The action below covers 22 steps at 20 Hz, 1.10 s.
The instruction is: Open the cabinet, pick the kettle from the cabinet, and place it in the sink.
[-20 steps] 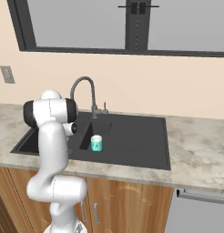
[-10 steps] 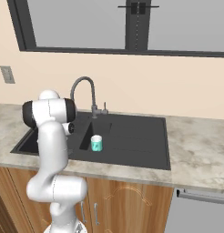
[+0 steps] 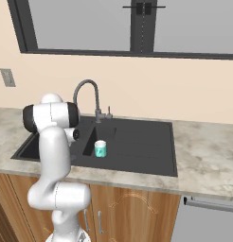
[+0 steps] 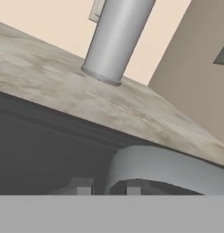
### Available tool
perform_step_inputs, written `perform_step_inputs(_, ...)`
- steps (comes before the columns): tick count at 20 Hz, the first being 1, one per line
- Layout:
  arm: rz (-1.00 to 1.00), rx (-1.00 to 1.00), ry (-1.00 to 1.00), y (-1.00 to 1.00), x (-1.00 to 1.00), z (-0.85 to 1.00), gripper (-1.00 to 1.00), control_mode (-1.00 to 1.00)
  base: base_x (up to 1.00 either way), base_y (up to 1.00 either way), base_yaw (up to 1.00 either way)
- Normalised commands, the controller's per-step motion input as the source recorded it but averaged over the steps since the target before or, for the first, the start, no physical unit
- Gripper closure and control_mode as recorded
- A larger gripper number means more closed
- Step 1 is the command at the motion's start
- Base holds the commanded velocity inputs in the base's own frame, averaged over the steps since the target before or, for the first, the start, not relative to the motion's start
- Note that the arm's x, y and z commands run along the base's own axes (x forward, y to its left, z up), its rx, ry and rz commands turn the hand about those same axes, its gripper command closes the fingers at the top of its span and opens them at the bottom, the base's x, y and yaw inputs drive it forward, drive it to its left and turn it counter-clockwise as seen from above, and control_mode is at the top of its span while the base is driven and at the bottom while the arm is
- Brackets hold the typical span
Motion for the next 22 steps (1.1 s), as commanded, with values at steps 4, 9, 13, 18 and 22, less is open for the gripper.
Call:
perform_step_inputs(4, 0.00, 0.00, 0.00, -0.33, -0.02, -0.22, -1.00, -1.00, 0.00, 0.00, 0.00)
perform_step_inputs(9, 0.00, 0.00, 0.00, -0.24, -0.01, -0.14, -1.00, -1.00, 0.00, 0.00, 0.00)
perform_step_inputs(13, 0.00, 0.00, 0.00, -0.22, 0.00, 0.00, -1.00, -1.00, 0.00, 0.00, 0.00)
perform_step_inputs(18, 0.00, 0.00, 0.00, -0.26, 0.00, 0.00, -1.00, -1.00, 0.00, 0.00, 0.00)
perform_step_inputs(22, 0.00, 0.00, 0.00, -0.23, -0.03, 0.00, -1.00, -1.00, 0.00, 0.00, 0.00)
